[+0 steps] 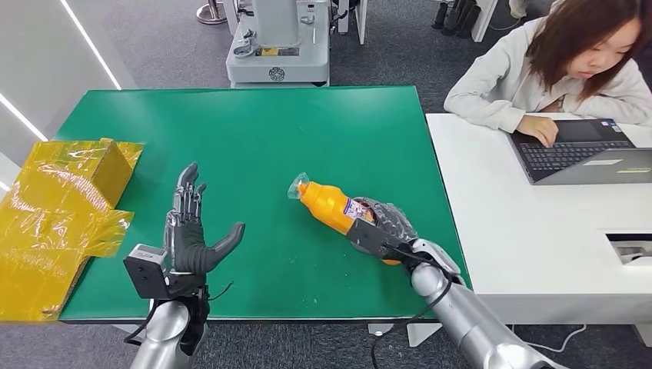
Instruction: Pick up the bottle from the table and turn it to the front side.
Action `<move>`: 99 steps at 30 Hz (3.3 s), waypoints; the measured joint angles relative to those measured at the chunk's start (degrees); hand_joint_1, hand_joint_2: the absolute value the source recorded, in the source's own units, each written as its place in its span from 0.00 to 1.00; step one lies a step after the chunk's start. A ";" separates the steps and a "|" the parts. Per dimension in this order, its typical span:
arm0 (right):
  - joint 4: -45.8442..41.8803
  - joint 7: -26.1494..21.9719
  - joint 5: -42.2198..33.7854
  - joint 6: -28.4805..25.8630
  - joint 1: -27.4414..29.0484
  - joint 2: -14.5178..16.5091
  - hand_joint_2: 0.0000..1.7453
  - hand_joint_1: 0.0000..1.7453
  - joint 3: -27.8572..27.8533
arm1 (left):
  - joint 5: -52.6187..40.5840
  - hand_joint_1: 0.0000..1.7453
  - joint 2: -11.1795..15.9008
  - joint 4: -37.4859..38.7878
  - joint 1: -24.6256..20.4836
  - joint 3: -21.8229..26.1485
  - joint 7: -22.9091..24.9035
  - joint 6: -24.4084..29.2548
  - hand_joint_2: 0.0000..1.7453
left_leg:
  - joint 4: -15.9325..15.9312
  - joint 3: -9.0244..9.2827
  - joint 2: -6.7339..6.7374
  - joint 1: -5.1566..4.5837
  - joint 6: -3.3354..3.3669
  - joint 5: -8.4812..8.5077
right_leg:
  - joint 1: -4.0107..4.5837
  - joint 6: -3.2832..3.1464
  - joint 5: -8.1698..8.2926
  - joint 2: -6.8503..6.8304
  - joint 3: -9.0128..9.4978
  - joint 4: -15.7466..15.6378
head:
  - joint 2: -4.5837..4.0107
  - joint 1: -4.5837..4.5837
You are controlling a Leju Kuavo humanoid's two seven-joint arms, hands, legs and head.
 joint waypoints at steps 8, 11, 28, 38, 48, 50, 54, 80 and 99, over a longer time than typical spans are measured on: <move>-10.92 -2.10 -2.85 -2.82 10.07 3.16 1.00 1.00 -7.32 | -1.35 0.00 0.38 -0.13 0.60 0.72 -0.23 -0.10 1.00 | -0.01 -0.29 -0.01 -0.01 -0.01 0.01 | -0.01 0.00 0.00 -0.01 -0.28 0.02 | 0.00 0.00; -13.94 -2.83 -2.43 -3.16 12.17 3.85 1.00 1.00 -9.51 | -1.71 0.00 0.42 -0.13 0.69 1.20 0.00 -1.19 1.00 | 0.00 -0.37 -0.01 -0.02 0.00 0.00 | -0.02 0.00 0.00 -0.01 -0.35 0.01 | 0.00 0.00; -15.89 -6.77 0.69 -3.38 3.57 10.03 1.00 1.00 -11.13 | 8.26 0.00 1.22 4.78 -10.37 1.46 6.78 -22.64 1.00 | 0.00 -0.41 0.01 -0.01 -0.09 0.15 | -0.01 -0.11 0.09 0.02 -0.45 0.11 | 0.00 0.00; -12.61 -7.64 0.15 -2.06 -2.09 13.68 1.00 1.00 -6.54 | 11.40 0.00 2.32 12.56 -18.13 1.34 7.46 -24.11 1.00 | 0.00 -0.45 0.02 -0.01 -0.09 0.15 | 0.00 -0.11 0.09 0.02 -0.51 0.11 | 0.00 -0.01; -7.76 -6.72 1.04 -2.05 -4.26 15.72 1.00 1.00 -1.55 | 15.76 0.00 2.64 19.99 -22.99 1.36 7.16 -26.71 1.00 | 0.00 -0.47 0.02 -0.01 -0.10 0.16 | 0.00 -0.11 0.09 0.03 -0.53 0.11 | 0.00 0.00; -5.64 -7.27 0.94 -2.54 -4.86 16.11 1.00 1.00 -1.10 | 17.43 0.00 2.67 20.63 -23.31 1.36 7.55 -28.38 1.00 | 0.00 -0.47 0.02 -0.01 -0.10 0.16 | 0.00 -0.11 0.09 0.03 -0.53 0.11 | 0.00 0.00; -1.74 -8.36 0.51 -3.47 -5.78 16.70 1.00 1.00 -0.44 | 22.69 0.00 2.53 20.83 -23.34 1.35 9.92 -33.01 1.00 | 0.00 -0.47 0.02 -0.01 -0.10 0.16 | 0.00 -0.11 0.09 0.03 -0.54 0.11 | 0.00 -0.01; 0.70 -8.19 -0.81 -5.40 -3.61 15.34 1.00 1.00 -3.87 | 24.68 0.00 1.55 17.21 -22.02 -6.34 12.02 -32.04 1.00 | 0.02 -0.52 0.02 -0.01 -0.09 0.15 | -0.01 -0.11 0.09 0.03 -0.59 0.09 | 0.00 -0.01; 1.99 -9.32 -0.88 -3.92 -4.66 15.40 1.00 1.00 -5.32 | 20.08 0.00 -3.23 26.01 -28.01 -7.67 9.26 -27.39 1.00 | 0.04 -0.54 0.02 -0.02 -0.09 0.15 | -0.01 -0.10 0.10 0.03 -0.60 0.09 | 0.01 0.00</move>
